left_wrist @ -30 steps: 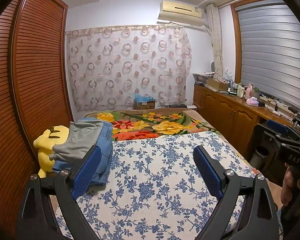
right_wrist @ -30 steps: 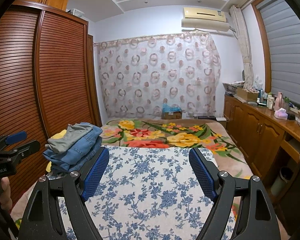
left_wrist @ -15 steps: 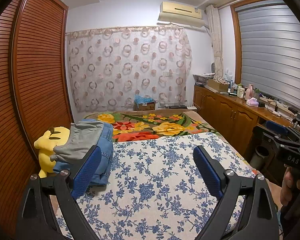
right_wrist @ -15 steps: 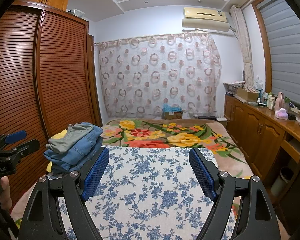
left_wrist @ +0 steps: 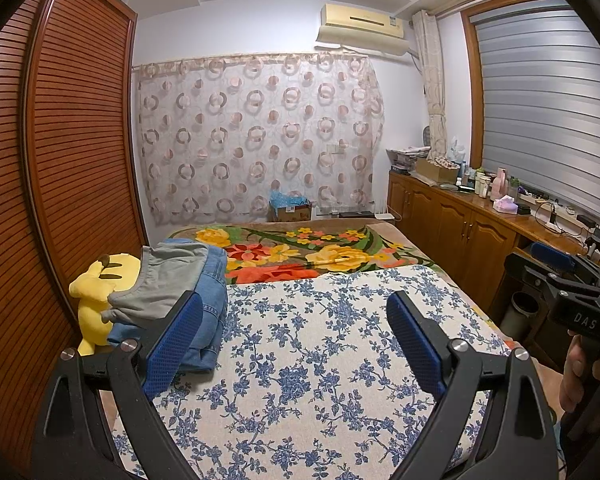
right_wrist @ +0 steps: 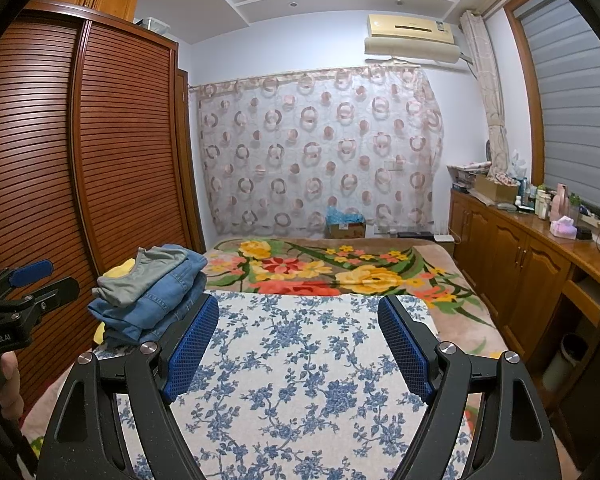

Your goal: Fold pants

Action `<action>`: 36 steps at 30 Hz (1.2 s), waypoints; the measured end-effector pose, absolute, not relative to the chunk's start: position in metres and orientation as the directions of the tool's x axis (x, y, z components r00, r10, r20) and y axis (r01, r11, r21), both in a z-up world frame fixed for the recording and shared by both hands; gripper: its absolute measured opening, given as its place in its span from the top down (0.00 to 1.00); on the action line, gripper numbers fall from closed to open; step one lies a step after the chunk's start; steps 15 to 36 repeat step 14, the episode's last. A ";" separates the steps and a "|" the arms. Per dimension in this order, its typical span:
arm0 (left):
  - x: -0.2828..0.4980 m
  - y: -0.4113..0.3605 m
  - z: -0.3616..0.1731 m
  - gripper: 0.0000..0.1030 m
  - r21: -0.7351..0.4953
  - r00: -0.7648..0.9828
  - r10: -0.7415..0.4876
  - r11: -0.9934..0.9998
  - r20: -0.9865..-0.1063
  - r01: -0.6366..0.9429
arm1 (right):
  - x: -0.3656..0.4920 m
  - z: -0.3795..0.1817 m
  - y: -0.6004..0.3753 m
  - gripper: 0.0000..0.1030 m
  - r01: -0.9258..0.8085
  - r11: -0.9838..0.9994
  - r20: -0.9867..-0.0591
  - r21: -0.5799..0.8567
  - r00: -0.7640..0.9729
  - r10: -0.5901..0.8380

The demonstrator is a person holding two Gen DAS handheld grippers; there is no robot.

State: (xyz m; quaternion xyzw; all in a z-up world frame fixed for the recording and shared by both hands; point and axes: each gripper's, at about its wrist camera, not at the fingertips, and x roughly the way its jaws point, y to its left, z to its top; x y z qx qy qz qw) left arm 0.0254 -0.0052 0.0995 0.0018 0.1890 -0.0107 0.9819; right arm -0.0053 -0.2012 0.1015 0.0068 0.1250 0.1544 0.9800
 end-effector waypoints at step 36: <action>0.026 -0.005 0.100 0.09 0.001 0.928 -0.019 1.000 -0.371 0.021 | -0.005 0.101 -0.201 0.19 -0.302 0.952 -0.244 0.051 0.921 0.305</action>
